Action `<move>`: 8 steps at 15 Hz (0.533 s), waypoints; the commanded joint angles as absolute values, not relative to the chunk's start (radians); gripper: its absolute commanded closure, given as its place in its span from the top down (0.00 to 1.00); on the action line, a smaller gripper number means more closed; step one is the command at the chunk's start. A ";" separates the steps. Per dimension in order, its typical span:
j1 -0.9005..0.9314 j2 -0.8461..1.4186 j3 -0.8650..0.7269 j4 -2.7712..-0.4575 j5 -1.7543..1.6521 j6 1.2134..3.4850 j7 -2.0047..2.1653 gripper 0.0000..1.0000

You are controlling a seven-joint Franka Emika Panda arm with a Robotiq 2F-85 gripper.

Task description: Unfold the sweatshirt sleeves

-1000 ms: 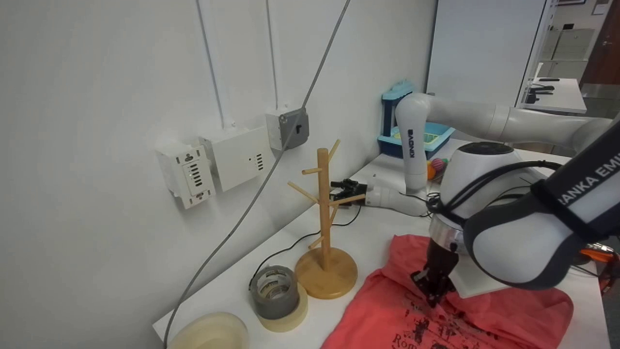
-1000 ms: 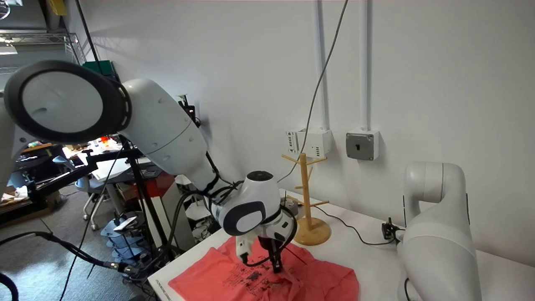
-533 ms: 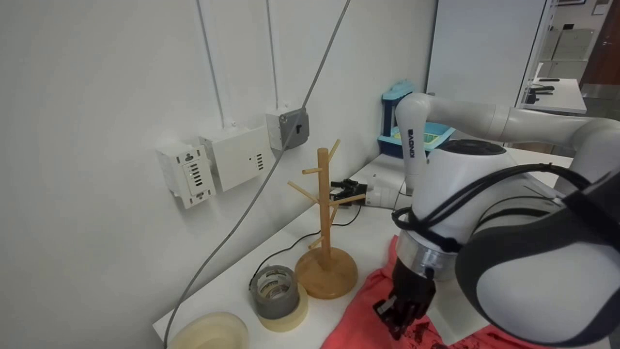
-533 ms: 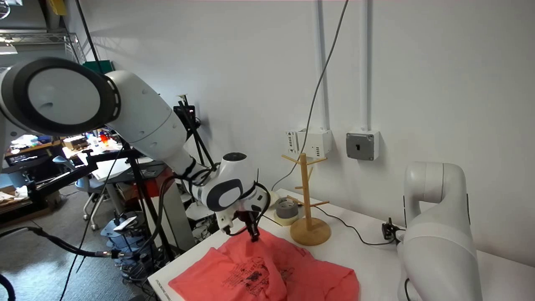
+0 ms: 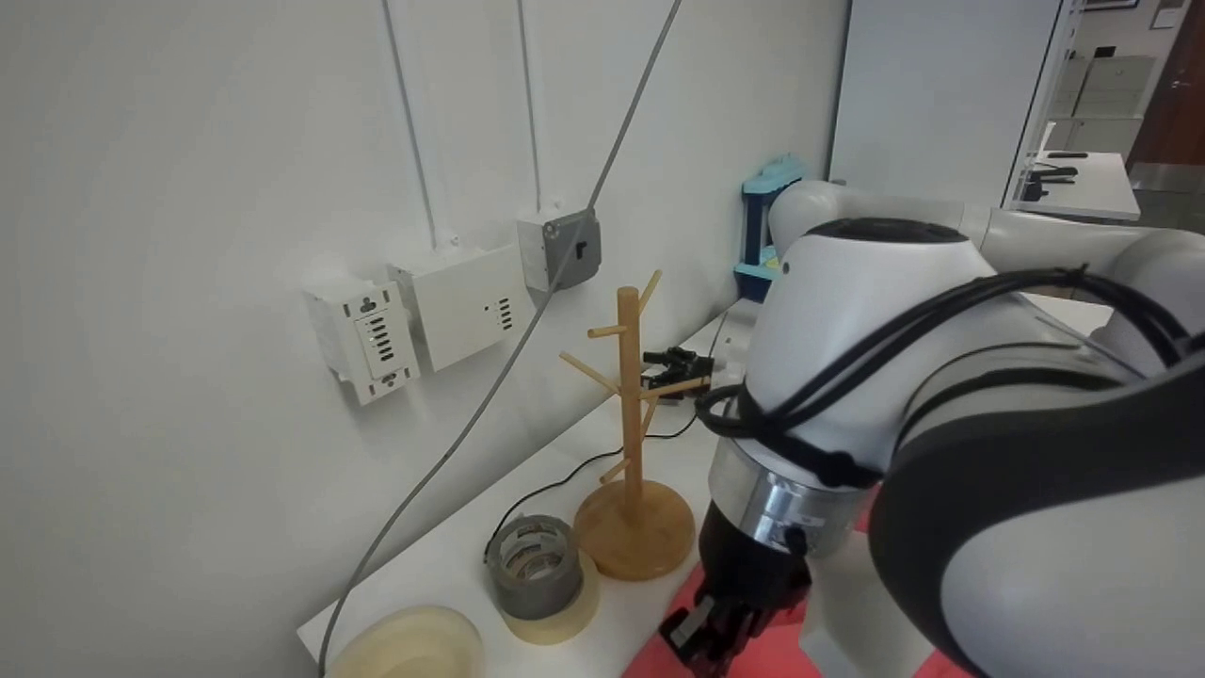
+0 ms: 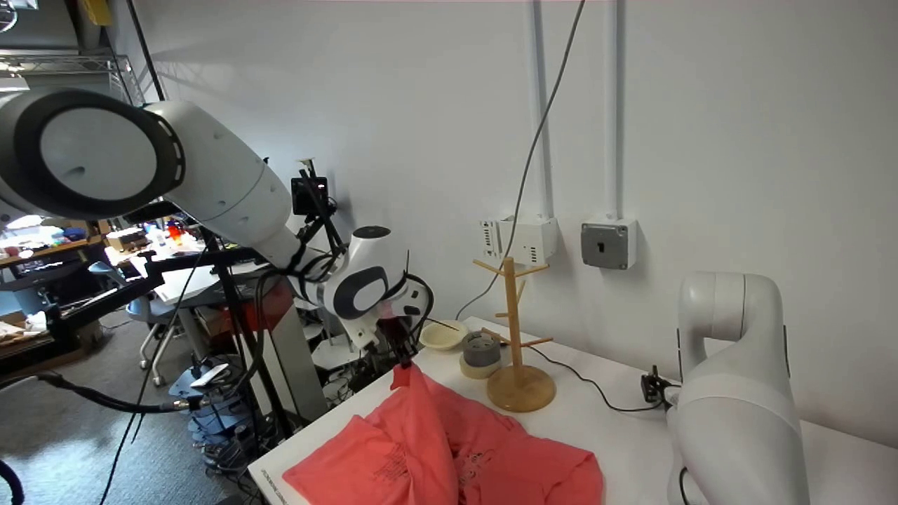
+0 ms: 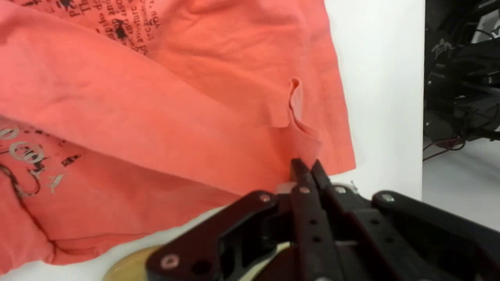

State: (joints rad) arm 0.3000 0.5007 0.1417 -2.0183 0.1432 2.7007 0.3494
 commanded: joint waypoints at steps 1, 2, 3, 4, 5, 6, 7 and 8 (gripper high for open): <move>0.299 0.401 0.108 -2.085 0.106 2.643 0.347 0.01; 0.285 0.369 0.102 -2.115 0.107 2.614 0.344 0.01; 0.274 0.340 0.096 -2.141 0.107 2.585 0.341 0.01; 0.259 0.304 0.087 -2.175 0.106 2.544 0.335 0.01; 0.251 0.275 0.074 -2.200 0.096 2.511 0.337 0.01; 0.240 0.239 0.058 -2.232 0.075 2.471 0.338 0.01; 0.231 0.208 0.041 -2.255 0.046 2.437 0.342 0.01; 0.219 0.171 0.026 -2.279 0.011 2.387 0.343 0.01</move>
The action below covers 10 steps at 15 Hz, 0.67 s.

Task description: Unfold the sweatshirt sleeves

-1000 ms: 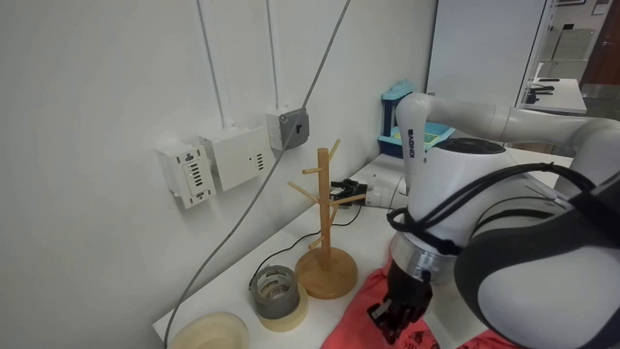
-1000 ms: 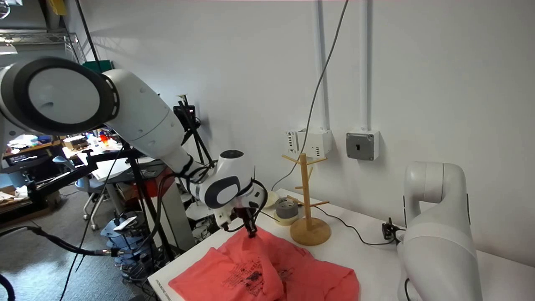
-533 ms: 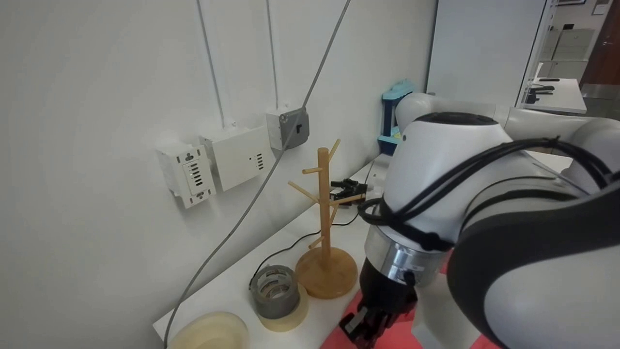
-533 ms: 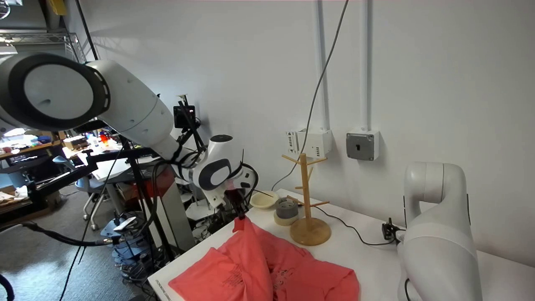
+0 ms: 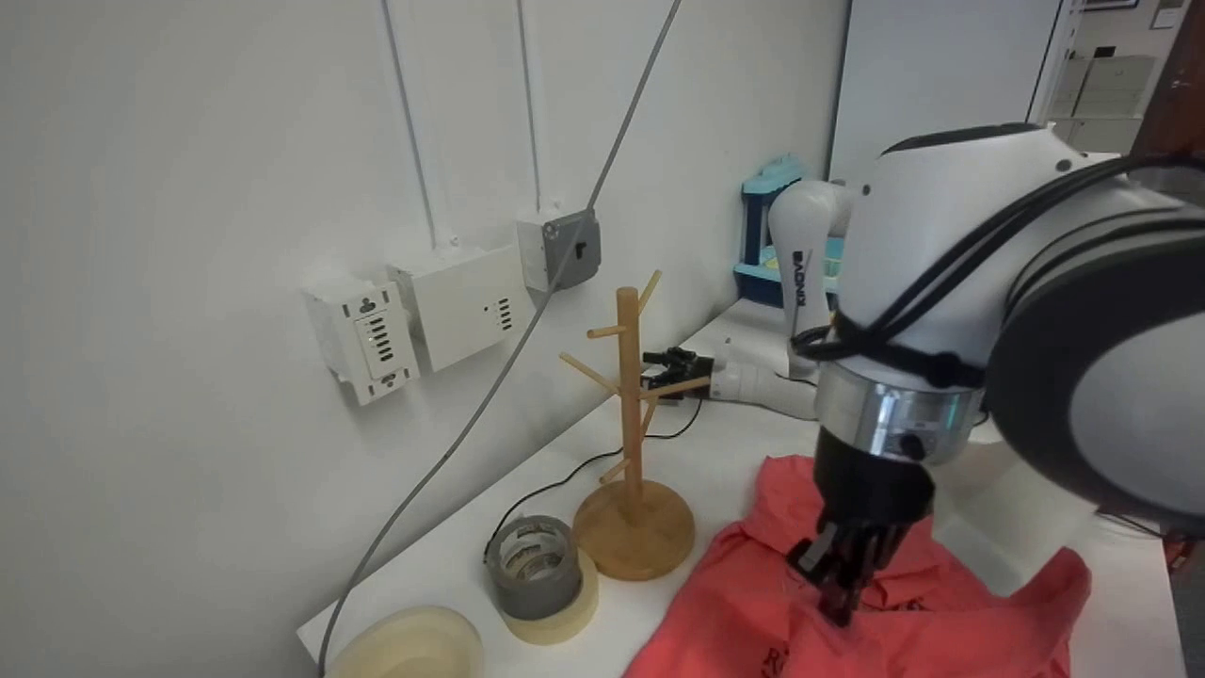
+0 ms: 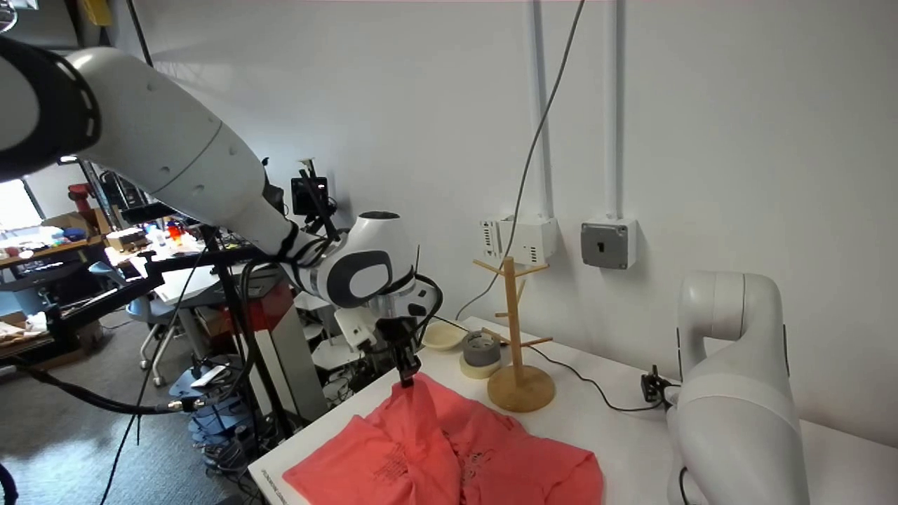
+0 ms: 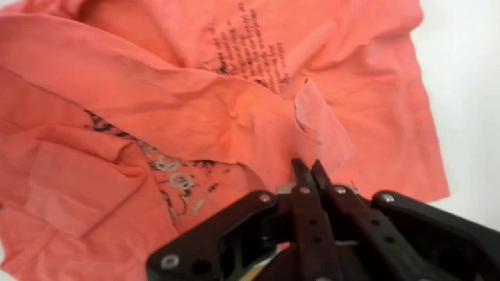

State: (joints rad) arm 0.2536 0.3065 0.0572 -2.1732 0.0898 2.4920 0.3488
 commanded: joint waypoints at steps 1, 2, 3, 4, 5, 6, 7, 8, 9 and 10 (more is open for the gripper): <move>0.204 0.140 0.015 -2.294 -0.021 2.330 0.340 0.01; 0.186 0.107 0.006 -2.307 -0.049 2.256 0.333 0.01; 0.167 0.076 0.002 -2.316 -0.069 2.184 0.323 0.01; 0.151 0.046 0.000 -2.327 -0.086 2.122 0.315 0.01; 0.138 0.017 0.002 -2.342 -0.105 2.073 0.309 0.01; 0.129 -0.010 0.011 -2.364 -0.110 2.040 0.296 0.01; 0.123 -0.033 0.020 -2.382 -0.106 2.010 0.280 0.01; 0.125 -0.055 0.032 -2.409 -0.084 1.988 0.257 0.01; 0.131 -0.075 0.044 -2.434 -0.062 1.965 0.235 0.01; 0.137 -0.094 0.057 -2.458 -0.045 1.947 0.218 0.01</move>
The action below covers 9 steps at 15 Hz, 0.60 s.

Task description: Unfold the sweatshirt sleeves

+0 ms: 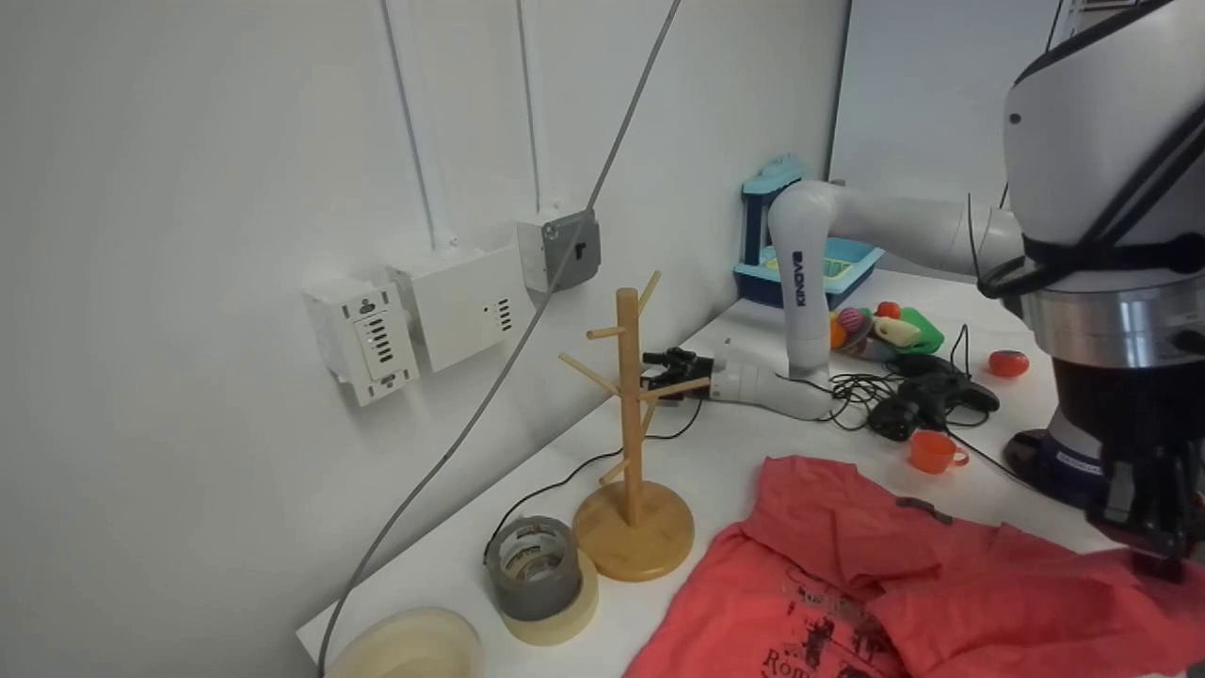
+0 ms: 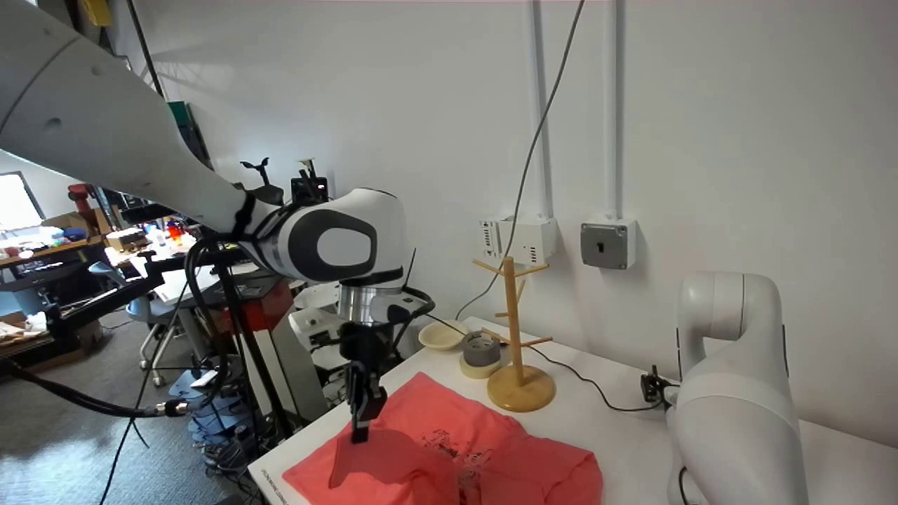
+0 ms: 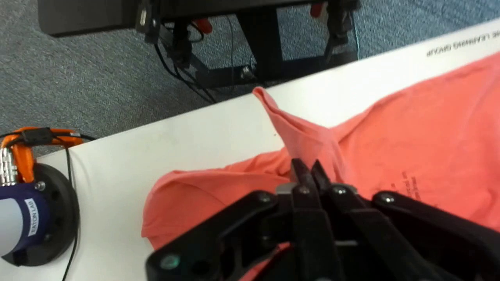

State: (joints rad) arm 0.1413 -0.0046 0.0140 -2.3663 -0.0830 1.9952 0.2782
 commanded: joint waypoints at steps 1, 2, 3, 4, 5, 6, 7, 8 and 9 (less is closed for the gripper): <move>0.143 -0.110 0.072 -2.481 -0.030 1.931 0.206 0.01; 0.150 -0.125 0.089 -2.504 -0.007 1.909 0.188 0.01; 0.157 -0.138 0.105 -2.526 0.011 1.892 0.176 0.01; 0.163 -0.147 0.119 -2.542 0.031 1.870 0.162 0.01; 0.171 -0.156 0.134 -2.558 0.051 1.857 0.151 0.01; 0.180 -0.165 0.148 -2.574 0.076 1.861 0.135 0.01; 0.188 -0.171 0.159 -2.586 0.102 1.872 0.123 0.01; 0.199 -0.173 0.170 -2.595 0.137 1.891 0.109 0.01; 0.209 -0.173 0.181 -2.601 0.170 1.904 0.099 0.01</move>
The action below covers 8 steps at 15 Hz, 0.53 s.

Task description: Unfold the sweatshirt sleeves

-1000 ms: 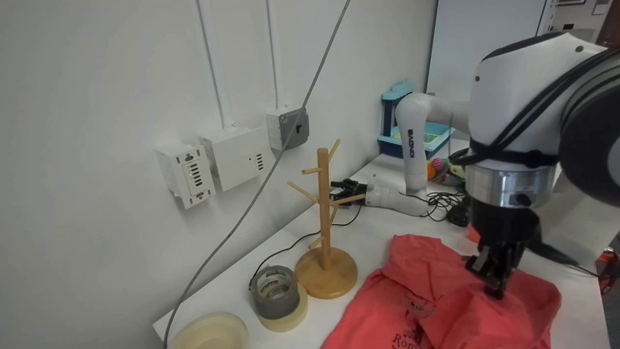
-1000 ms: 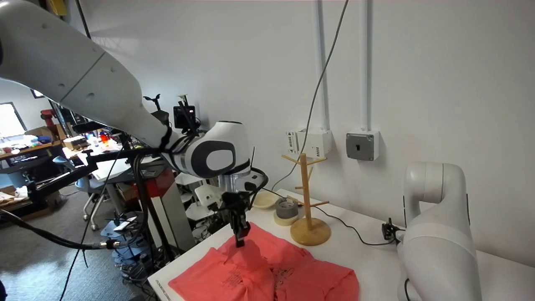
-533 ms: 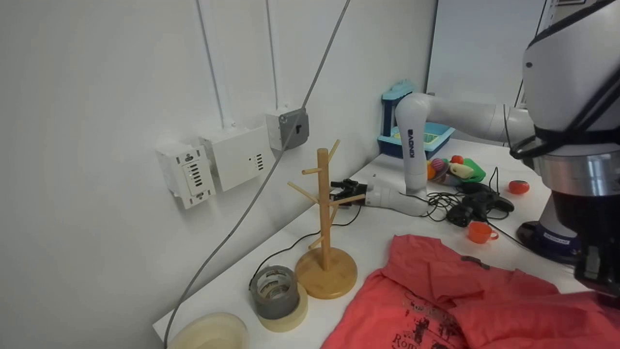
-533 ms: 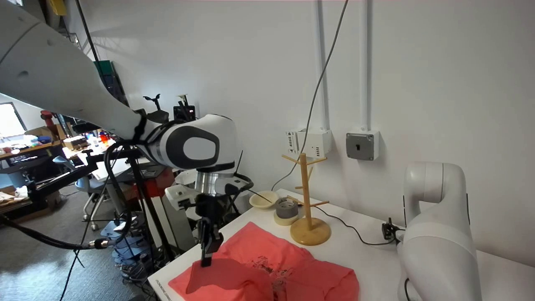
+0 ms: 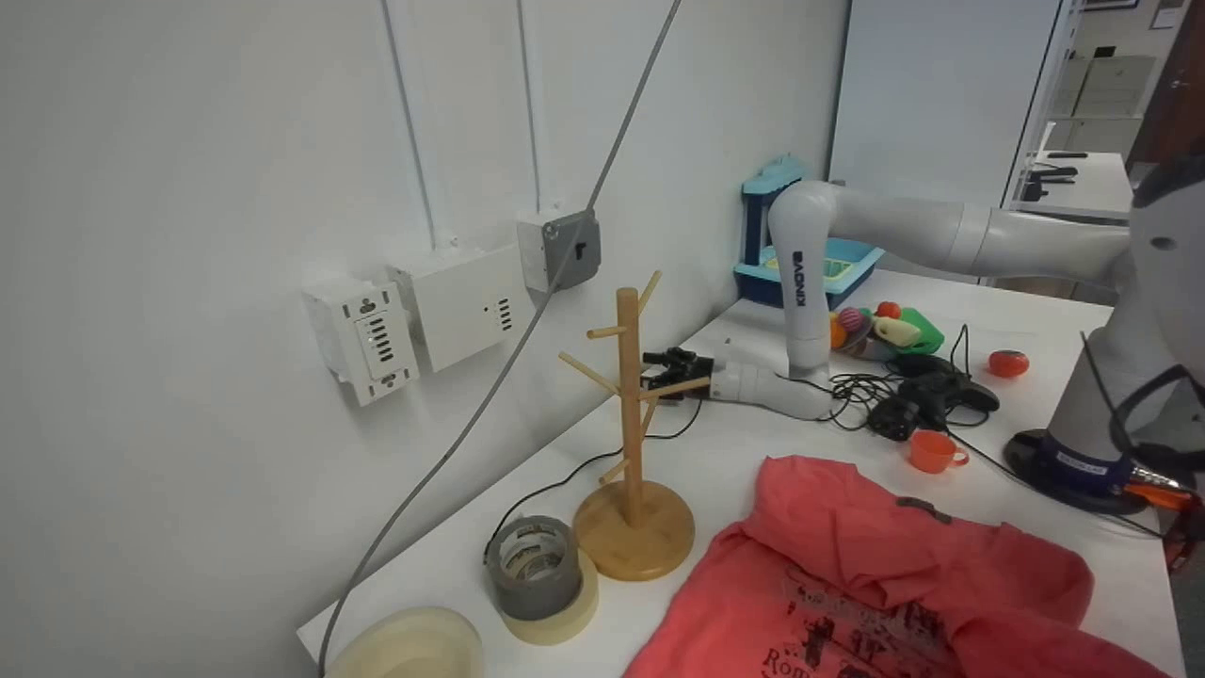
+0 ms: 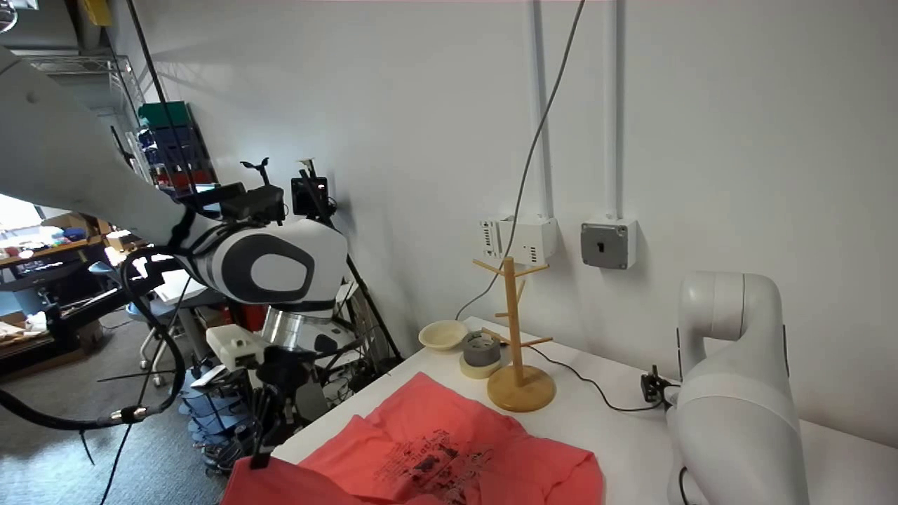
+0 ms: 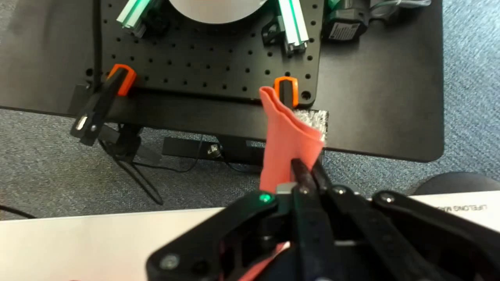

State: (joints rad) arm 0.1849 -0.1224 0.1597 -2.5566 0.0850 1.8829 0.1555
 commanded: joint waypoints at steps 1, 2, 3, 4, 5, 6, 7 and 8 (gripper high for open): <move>0.220 -0.168 0.192 -2.610 0.208 1.936 0.090 0.01; 0.229 -0.162 0.201 -2.614 0.243 1.963 0.083 0.01; 0.240 -0.150 0.213 -2.623 0.281 2.032 0.087 0.01; 0.249 -0.131 0.222 -2.621 0.319 2.073 0.089 0.01; 0.259 -0.117 0.232 -2.626 0.358 2.130 0.091 0.01; 0.270 -0.102 0.242 -2.628 0.399 2.181 0.090 0.01; 0.280 -0.088 0.252 -2.630 0.437 2.232 0.091 0.01; 0.290 -0.075 0.262 -2.632 0.469 2.276 0.088 0.01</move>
